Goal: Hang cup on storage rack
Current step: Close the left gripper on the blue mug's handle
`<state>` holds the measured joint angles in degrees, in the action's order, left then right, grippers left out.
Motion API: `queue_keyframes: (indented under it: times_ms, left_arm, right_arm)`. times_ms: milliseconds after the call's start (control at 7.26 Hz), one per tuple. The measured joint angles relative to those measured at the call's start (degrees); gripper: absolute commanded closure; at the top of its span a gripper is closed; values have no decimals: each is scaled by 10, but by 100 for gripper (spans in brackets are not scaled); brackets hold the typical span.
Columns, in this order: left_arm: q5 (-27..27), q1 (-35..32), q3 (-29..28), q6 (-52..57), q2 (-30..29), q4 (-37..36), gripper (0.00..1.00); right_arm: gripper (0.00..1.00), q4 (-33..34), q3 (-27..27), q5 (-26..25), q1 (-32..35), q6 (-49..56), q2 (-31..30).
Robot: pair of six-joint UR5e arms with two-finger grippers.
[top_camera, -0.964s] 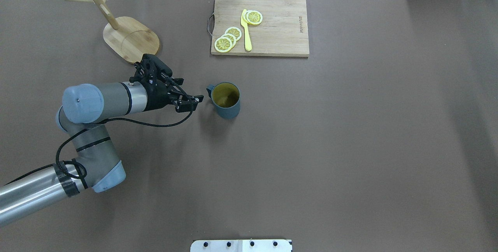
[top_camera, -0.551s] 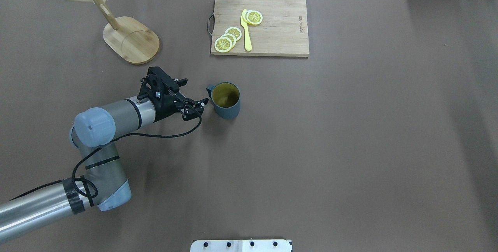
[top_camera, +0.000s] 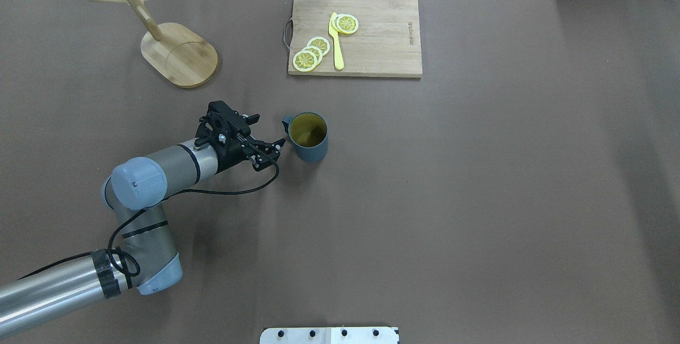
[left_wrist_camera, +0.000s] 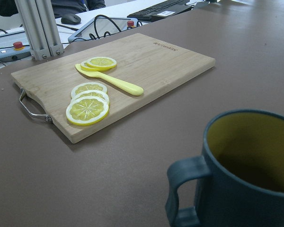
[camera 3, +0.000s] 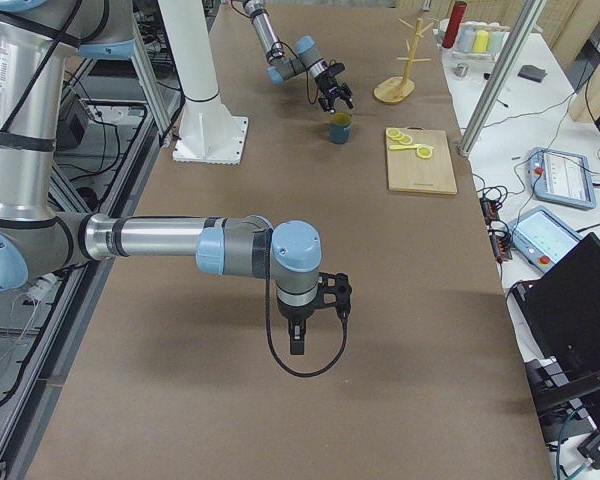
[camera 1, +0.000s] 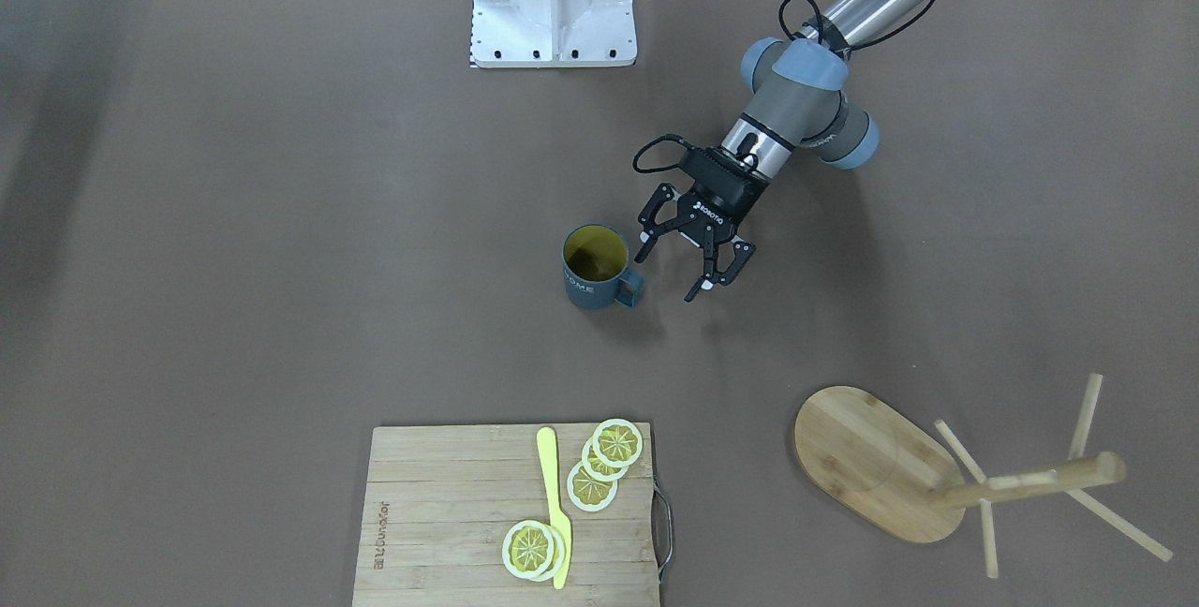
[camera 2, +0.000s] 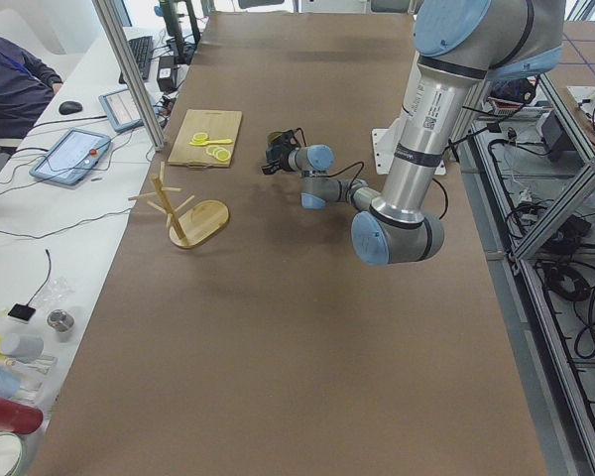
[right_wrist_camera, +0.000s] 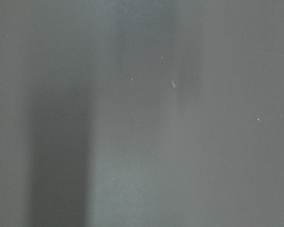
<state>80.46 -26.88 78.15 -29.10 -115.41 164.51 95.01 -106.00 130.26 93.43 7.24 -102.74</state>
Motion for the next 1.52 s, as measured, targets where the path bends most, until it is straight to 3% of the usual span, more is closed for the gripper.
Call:
queue_keyframes:
  times_ms: [551, 1516]
  left_arm:
    - [1, 0, -22, 1, -24, 0, 42]
    - [4, -4, -28, 1, -28, -1, 44]
  right_arm:
    - [0, 0, 0, 0, 0, 0, 0]
    - [0, -1, -2, 0, 0, -10, 1]
